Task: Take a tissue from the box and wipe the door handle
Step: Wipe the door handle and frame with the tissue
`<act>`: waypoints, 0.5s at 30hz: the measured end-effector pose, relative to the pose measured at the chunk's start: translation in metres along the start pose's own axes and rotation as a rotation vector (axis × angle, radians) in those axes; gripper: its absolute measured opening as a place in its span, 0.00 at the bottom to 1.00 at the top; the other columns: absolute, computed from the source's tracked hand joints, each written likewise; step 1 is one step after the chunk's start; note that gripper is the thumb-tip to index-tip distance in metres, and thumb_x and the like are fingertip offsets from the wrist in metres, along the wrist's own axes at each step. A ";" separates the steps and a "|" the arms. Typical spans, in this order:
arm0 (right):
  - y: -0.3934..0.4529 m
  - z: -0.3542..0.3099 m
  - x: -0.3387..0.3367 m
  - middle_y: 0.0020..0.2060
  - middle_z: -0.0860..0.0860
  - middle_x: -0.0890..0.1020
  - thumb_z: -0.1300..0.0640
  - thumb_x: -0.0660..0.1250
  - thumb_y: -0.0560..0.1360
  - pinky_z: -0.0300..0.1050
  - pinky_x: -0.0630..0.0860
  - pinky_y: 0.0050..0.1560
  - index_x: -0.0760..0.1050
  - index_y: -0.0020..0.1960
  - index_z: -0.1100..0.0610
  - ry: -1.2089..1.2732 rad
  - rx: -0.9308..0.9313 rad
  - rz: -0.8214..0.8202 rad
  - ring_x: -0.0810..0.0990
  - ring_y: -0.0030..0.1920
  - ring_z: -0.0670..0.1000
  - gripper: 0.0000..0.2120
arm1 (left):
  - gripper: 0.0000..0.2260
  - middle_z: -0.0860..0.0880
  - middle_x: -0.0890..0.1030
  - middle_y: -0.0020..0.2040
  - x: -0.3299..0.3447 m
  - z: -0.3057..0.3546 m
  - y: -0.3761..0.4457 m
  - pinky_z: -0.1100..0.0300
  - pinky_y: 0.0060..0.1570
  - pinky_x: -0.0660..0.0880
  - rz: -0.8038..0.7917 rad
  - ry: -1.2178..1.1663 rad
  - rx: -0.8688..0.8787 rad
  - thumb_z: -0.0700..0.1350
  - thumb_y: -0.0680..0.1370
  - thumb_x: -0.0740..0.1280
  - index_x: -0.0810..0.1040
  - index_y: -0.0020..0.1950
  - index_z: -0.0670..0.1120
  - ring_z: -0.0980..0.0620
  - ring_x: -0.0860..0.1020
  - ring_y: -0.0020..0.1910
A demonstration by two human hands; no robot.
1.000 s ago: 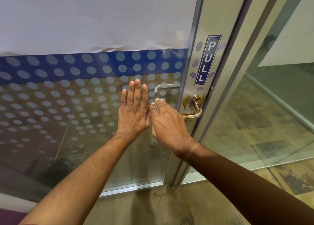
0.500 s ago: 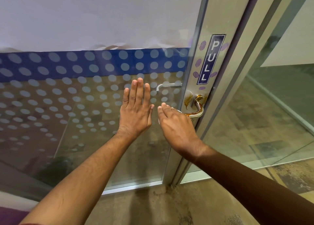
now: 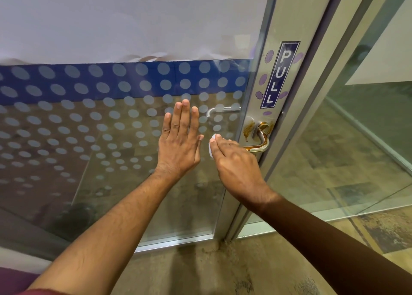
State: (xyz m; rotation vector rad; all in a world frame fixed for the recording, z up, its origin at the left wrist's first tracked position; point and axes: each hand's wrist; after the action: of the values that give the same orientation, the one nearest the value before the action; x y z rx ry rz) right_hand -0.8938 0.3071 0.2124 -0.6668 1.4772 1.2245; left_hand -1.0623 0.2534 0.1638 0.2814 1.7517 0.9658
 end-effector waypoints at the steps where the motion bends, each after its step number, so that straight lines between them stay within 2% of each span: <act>1: -0.004 0.004 0.000 0.60 0.65 0.79 0.66 0.74 0.69 0.54 0.76 0.59 0.74 0.65 0.67 -0.006 -0.015 0.017 0.80 0.59 0.61 0.25 | 0.41 0.44 0.24 0.75 0.000 0.000 0.000 0.49 0.75 0.32 -0.002 -0.002 -0.002 0.53 0.81 0.59 0.28 0.76 0.43 0.47 0.28 0.76; 3: -0.013 0.015 0.001 0.58 0.63 0.80 0.67 0.75 0.67 0.54 0.78 0.56 0.75 0.64 0.66 -0.010 -0.043 0.056 0.81 0.57 0.60 0.26 | 0.42 0.44 0.24 0.75 0.001 0.000 0.000 0.49 0.75 0.32 0.001 -0.005 -0.001 0.53 0.81 0.59 0.29 0.77 0.43 0.47 0.28 0.76; 5: -0.021 0.028 -0.002 0.58 0.62 0.81 0.68 0.73 0.67 0.55 0.79 0.54 0.76 0.64 0.66 -0.001 -0.052 0.076 0.81 0.57 0.60 0.25 | 0.42 0.44 0.25 0.75 0.001 -0.001 0.000 0.49 0.76 0.32 0.010 -0.009 0.000 0.52 0.80 0.60 0.29 0.77 0.43 0.46 0.28 0.76; 10: -0.020 0.031 -0.006 0.53 0.60 0.84 0.67 0.75 0.65 0.53 0.80 0.50 0.78 0.61 0.65 0.049 0.035 0.078 0.83 0.54 0.59 0.24 | 0.42 0.44 0.25 0.76 0.002 0.000 0.001 0.49 0.76 0.32 0.021 -0.004 0.000 0.52 0.80 0.61 0.30 0.77 0.43 0.46 0.29 0.76; 15: -0.006 0.006 0.006 0.53 0.61 0.83 0.66 0.74 0.67 0.51 0.78 0.57 0.76 0.63 0.66 0.051 0.030 0.148 0.82 0.54 0.59 0.24 | 0.43 0.43 0.24 0.75 0.001 0.001 0.002 0.49 0.75 0.31 0.008 -0.003 -0.004 0.52 0.80 0.60 0.29 0.77 0.43 0.46 0.28 0.76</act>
State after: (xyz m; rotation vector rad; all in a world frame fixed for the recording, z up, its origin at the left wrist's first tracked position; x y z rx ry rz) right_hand -0.8883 0.3120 0.2052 -0.5806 1.6075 1.3038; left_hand -1.0621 0.2557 0.1642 0.2872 1.7472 0.9748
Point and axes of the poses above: each hand's wrist, its own y-axis towards the middle knuckle, its own x-axis out of the palm, z = x × y
